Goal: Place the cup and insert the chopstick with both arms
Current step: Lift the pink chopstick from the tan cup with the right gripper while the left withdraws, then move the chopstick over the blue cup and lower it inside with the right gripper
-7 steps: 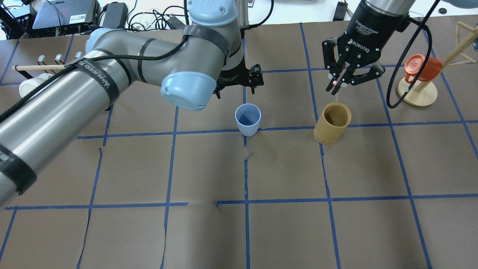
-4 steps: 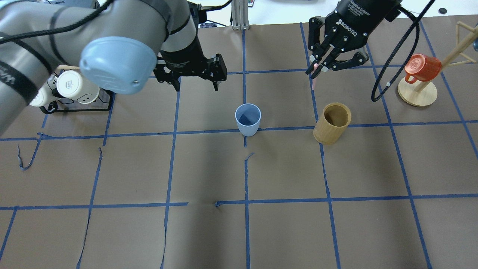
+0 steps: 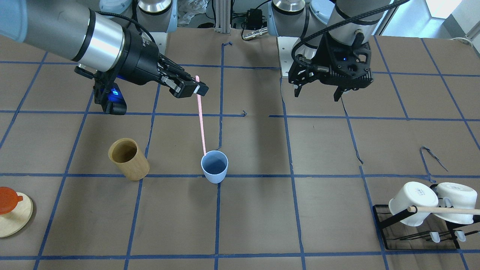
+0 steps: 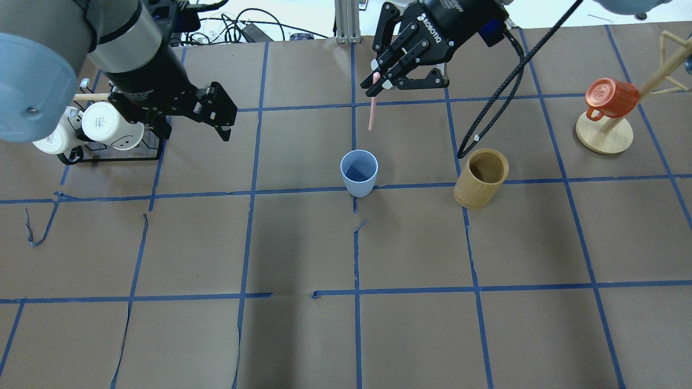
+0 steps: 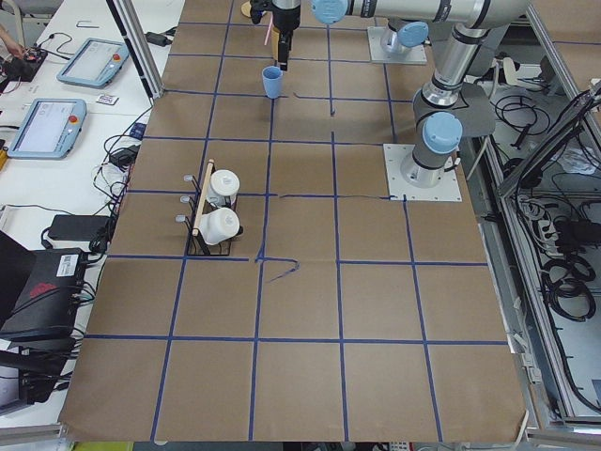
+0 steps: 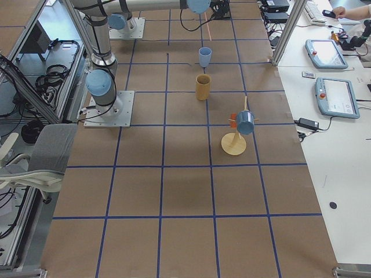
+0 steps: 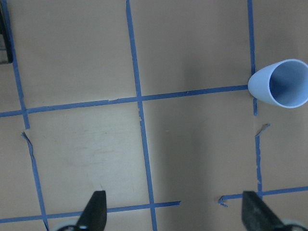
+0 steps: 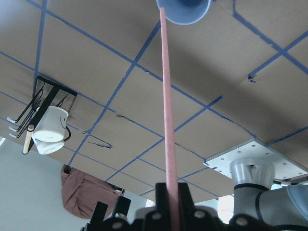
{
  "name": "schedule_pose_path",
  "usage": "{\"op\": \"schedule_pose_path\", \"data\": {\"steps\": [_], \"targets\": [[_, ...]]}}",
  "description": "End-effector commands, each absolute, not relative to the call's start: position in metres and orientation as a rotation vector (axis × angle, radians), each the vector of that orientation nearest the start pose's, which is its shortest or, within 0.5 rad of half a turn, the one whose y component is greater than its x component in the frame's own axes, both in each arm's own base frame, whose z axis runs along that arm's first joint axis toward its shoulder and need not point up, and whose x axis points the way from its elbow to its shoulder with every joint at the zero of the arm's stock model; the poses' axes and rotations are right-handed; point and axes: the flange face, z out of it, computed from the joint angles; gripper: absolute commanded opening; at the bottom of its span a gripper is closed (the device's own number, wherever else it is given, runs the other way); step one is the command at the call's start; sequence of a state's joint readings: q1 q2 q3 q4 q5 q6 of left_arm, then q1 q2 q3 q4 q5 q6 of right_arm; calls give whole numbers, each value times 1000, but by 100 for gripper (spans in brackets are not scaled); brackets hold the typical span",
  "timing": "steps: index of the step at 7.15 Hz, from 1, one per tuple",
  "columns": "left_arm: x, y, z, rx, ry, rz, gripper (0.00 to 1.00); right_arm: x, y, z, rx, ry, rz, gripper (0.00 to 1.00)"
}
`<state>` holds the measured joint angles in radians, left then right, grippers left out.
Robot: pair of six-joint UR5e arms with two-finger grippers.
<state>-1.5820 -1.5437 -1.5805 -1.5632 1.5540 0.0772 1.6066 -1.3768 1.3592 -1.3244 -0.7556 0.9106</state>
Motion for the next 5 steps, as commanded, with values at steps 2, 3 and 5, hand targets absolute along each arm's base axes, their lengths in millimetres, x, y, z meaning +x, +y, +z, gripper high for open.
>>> {"op": "schedule_pose_path", "data": {"steps": [2, 3, 5], "targets": [[-128, -484, 499, 125, 3162, -48, 100, 234, -543, 426, 1209, 2008, 923, 0], [-128, -484, 500, 2, 3163, -66, 100, 234, -547, 419, 1256, 1987, 945, 0], [-128, -487, 501, -50, 3163, -99, 100, 235, -567, 415, 1375, 1930, 897, 0]]}}
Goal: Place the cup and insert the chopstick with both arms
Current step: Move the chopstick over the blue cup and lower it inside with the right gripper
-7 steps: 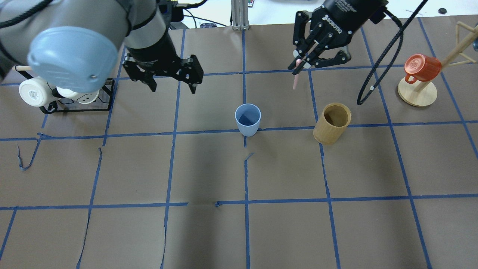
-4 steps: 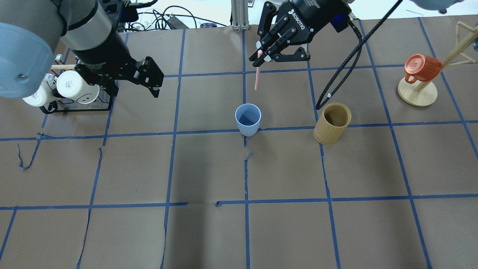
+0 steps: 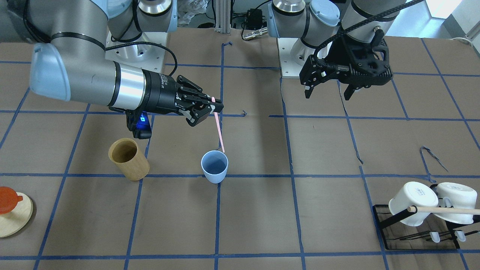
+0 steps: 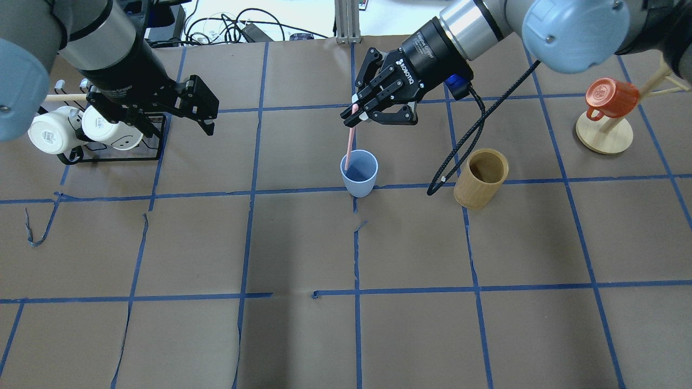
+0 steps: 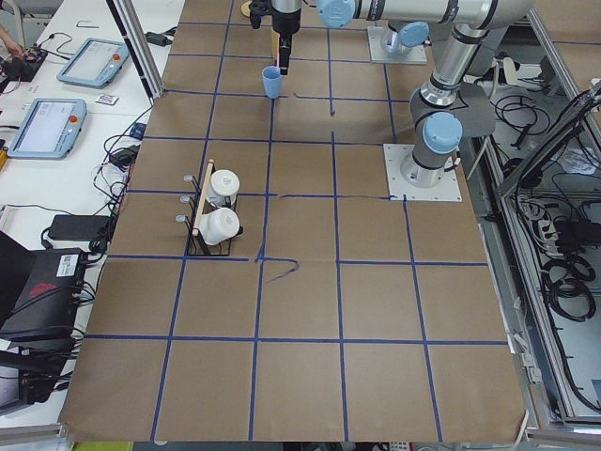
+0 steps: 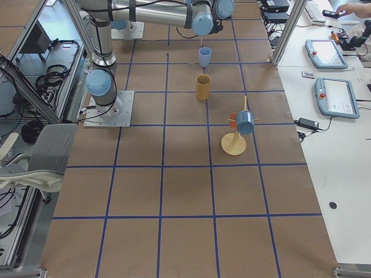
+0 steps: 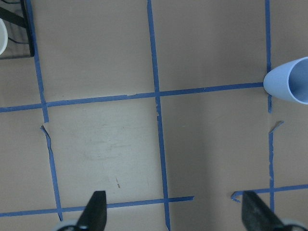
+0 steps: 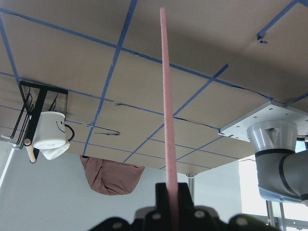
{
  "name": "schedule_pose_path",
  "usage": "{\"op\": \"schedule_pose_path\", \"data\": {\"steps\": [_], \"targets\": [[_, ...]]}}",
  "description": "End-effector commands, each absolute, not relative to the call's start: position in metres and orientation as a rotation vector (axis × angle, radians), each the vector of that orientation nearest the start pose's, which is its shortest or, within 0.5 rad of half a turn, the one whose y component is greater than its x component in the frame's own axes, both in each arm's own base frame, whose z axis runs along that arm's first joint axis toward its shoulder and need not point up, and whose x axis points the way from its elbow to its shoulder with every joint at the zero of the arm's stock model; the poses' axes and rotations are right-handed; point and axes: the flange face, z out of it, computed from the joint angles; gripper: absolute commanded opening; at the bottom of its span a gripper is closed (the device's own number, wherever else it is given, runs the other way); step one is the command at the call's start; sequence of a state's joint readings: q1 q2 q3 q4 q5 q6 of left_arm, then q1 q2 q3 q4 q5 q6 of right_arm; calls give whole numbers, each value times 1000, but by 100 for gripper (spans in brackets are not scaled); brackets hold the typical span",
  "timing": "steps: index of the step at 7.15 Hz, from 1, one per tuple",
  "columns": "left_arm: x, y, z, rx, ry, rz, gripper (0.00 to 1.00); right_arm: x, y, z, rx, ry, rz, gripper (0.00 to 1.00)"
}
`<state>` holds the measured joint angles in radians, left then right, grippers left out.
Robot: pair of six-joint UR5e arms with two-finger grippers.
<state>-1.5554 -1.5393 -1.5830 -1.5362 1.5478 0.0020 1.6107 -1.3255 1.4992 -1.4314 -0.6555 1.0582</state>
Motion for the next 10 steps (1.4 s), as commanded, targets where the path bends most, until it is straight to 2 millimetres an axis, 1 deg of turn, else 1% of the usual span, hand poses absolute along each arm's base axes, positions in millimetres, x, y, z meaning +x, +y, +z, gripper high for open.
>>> {"op": "schedule_pose_path", "data": {"steps": [1, 2, 3, 6, 7, 8, 10], "targets": [[-127, -488, 501, -55, 3163, -99, 100, 235, -573, 417, 1380, 1926, 856, 0], [-128, -487, 504, -52, 3164, -107, 100, 235, -573, 414, 1382, 1929, 856, 0], [-128, -487, 504, -54, 3164, -107, 100, 234, -575, 406, 1394, 1932, 867, 0], [-127, -487, 504, -54, 3165, -109, 100, 233, -569, 392, 1428, 1931, 907, 1], [-127, -487, 504, -55, 3164, -107, 100, 233, -568, 391, 1428, 1935, 907, 15], [-127, -486, 504, -54, 3165, -105, 100, 229, -569, 390, 1441, 1982, 868, 99], [-127, -486, 503, -55, 3165, -102, 100, 228, -566, 403, 1442, 2005, 833, 100]]}}
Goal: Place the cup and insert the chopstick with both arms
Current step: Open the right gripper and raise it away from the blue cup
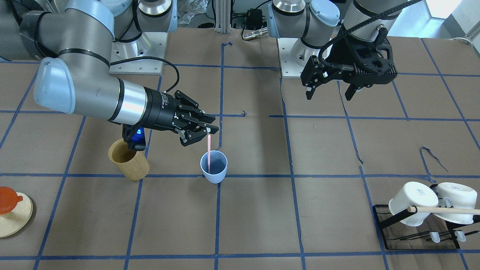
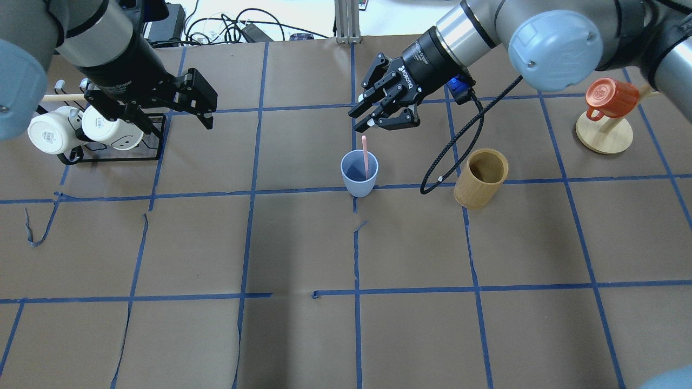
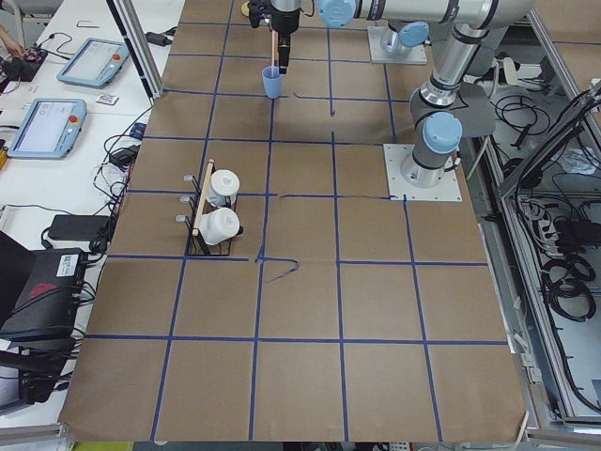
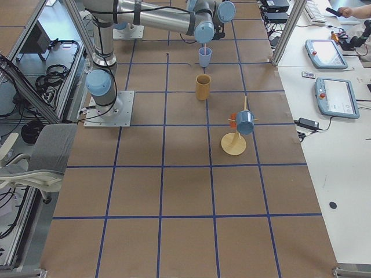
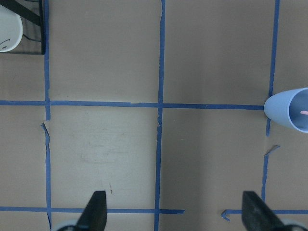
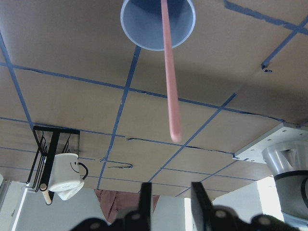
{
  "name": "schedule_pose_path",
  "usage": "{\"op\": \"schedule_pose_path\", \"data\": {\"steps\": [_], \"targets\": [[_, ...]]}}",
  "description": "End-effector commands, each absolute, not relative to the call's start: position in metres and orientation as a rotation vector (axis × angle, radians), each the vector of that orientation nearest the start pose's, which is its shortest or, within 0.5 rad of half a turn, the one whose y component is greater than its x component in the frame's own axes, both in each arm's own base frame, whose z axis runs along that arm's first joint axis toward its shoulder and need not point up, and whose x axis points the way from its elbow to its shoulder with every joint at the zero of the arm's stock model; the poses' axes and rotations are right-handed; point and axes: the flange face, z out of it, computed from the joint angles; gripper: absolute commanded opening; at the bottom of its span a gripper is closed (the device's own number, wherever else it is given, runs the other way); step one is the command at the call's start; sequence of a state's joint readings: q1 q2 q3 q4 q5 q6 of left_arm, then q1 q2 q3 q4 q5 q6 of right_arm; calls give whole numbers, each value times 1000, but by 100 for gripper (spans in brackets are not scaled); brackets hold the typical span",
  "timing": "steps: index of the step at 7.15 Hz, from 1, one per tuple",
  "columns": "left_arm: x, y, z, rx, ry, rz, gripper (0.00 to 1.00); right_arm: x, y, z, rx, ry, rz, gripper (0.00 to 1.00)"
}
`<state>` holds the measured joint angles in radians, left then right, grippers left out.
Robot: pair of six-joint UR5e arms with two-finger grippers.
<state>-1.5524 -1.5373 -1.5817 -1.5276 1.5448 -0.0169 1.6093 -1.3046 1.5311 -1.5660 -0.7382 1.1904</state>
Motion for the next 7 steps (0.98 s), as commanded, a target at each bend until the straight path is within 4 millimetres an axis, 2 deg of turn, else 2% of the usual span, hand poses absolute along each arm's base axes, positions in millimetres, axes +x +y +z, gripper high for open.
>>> {"op": "schedule_pose_path", "data": {"steps": [1, 2, 4, 5, 6, 7], "targets": [[-127, -486, 503, -54, 3165, -104, 100, 226, -565, 413, 1436, 2014, 806, 100], [-127, -486, 503, -55, 3165, -102, 100, 224, -568, 426, 1461, 2009, 780, 100], [-127, -486, 503, -54, 3165, -104, 100, 204, -566, 464, 1495, 2187, 539, 100], [-127, -486, 503, -54, 3165, -104, 100, 194, -559, 480, 1403, 2346, 394, 100], [-127, -486, 503, -54, 3165, -104, 100, 178, -545, 490, 1219, 2591, 229, 100], [-127, -486, 503, -54, 3165, -104, 100, 162, -531, 485, 1040, 2826, 239, 100]]}}
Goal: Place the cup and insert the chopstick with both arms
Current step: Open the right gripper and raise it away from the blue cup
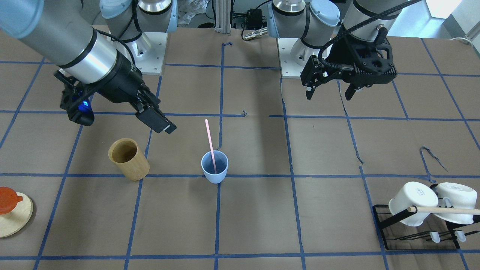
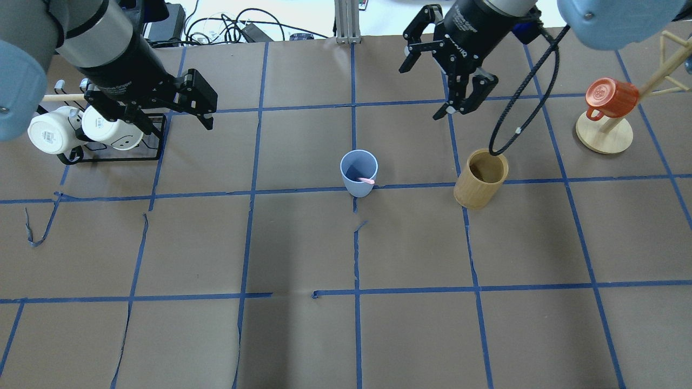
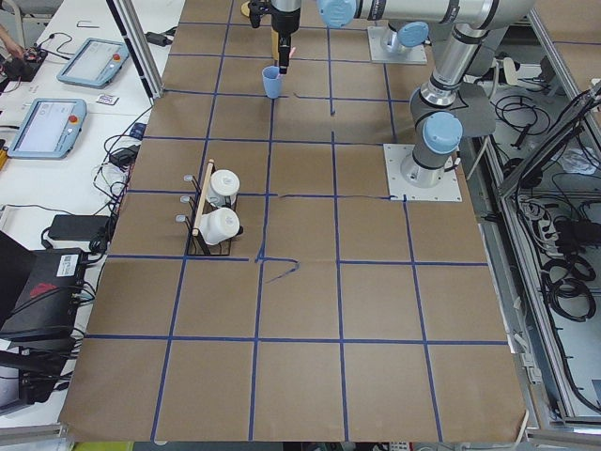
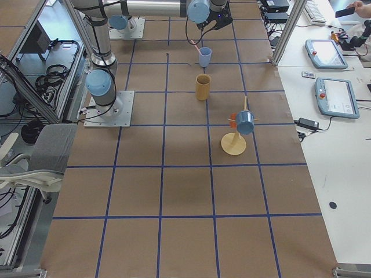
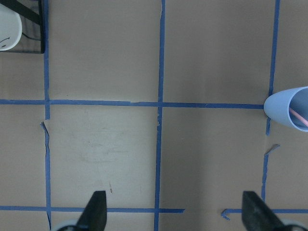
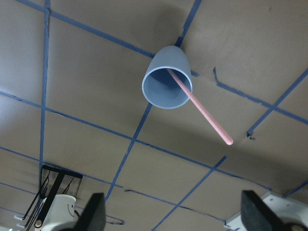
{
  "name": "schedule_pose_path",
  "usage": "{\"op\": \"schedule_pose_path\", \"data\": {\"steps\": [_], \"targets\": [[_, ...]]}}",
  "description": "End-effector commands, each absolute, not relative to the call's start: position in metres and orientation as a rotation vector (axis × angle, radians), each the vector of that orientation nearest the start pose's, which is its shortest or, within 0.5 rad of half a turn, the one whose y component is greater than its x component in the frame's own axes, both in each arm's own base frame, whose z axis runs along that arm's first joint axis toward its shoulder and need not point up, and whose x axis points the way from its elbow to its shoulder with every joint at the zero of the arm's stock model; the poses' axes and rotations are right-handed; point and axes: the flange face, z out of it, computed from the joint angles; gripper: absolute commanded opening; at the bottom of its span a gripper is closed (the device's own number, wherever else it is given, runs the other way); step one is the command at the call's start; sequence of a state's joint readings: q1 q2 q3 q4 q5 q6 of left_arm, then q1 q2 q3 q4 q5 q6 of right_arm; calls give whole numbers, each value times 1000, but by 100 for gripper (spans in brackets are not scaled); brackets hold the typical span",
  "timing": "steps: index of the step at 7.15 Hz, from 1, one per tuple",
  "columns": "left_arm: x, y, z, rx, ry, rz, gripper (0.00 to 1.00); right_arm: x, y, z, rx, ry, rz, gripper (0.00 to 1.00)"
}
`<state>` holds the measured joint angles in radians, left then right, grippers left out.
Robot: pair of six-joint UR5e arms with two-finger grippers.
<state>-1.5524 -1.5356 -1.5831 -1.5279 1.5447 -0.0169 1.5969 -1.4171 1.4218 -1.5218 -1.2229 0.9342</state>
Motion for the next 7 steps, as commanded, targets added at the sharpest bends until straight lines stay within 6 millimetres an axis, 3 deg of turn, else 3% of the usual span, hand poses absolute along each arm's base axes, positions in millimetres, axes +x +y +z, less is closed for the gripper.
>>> {"op": "schedule_pose_path", "data": {"steps": [1, 2, 4, 7], "targets": [[-127, -486, 503, -54, 3165, -104, 100, 141, -522, 481, 868, 3100, 256, 100], [-127, -486, 503, -52, 3164, -104, 100, 134, -522, 481, 683, 3206, 246, 100], [-127, -486, 503, -52, 3165, -105, 100, 138, -529, 488, 203, 3237, 157, 100], [-127, -486, 503, -50, 3165, -105, 100, 144, -531, 495, -147, 3121, 98, 100]]}}
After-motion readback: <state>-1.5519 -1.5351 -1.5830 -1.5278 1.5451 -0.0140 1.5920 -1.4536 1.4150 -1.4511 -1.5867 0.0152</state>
